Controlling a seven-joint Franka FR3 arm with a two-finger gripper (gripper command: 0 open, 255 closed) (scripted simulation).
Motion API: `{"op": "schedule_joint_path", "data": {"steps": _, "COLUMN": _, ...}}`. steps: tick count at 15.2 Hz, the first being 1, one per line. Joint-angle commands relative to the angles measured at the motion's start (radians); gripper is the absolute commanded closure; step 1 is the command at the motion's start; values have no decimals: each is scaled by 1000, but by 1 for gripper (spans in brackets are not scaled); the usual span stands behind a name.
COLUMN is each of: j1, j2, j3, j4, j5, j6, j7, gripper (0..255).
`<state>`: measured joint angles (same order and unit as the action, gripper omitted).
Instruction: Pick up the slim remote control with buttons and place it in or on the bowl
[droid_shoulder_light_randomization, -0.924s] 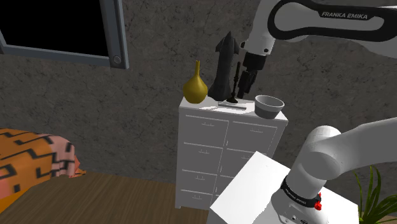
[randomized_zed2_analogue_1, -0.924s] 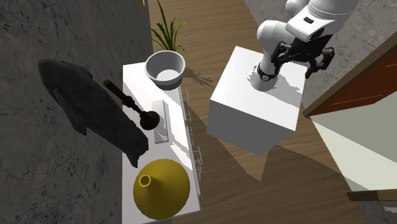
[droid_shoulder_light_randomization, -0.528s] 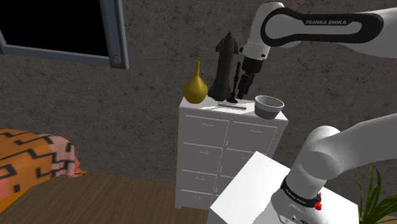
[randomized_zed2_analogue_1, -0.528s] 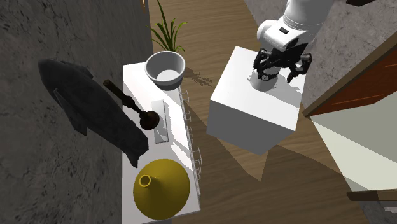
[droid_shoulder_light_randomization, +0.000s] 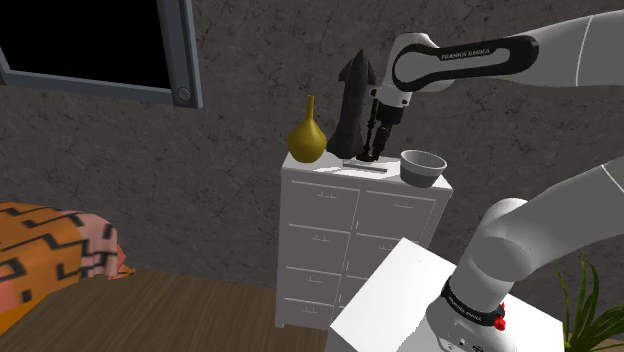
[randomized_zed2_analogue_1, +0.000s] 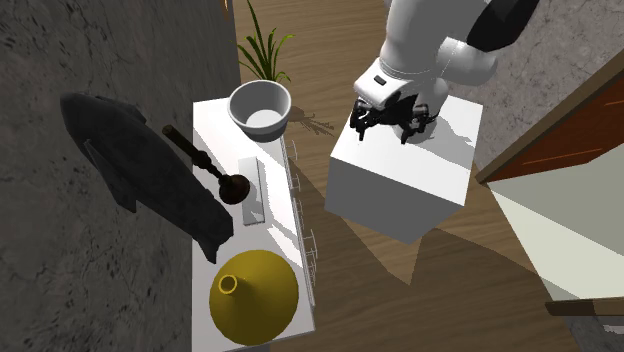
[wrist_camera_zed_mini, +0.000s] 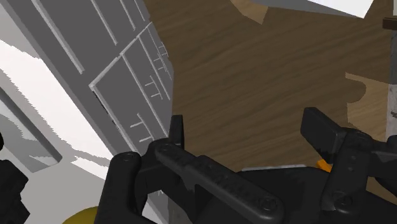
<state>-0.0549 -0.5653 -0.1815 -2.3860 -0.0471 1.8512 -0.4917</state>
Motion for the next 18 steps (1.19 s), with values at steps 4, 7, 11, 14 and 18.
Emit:
{"op": "schedule_joint_path", "data": {"steps": 4, "j1": -4, "j2": 158, "j3": -85, "j4": 65, "j5": -22, "j6": 93, "j7": -144, "gripper": 0}}
{"op": "schedule_joint_path", "data": {"steps": 7, "j1": -5, "j2": 260, "j3": -132, "j4": 116, "j5": -17, "j6": 143, "j7": -232, "gripper": 0}}
{"op": "schedule_joint_path", "data": {"steps": 11, "j1": -7, "j2": 407, "j3": -185, "j4": 205, "j5": 12, "j6": 197, "j7": -353, "gripper": 0}}
{"op": "schedule_joint_path", "data": {"steps": 14, "j1": -14, "j2": 524, "j3": -216, "j4": 286, "j5": 50, "j6": 227, "j7": -446, "gripper": 0}}
{"op": "schedule_joint_path", "data": {"steps": 18, "j1": -40, "j2": 686, "j3": -237, "j4": 415, "j5": 116, "j6": 248, "j7": -569, "gripper": 0}}
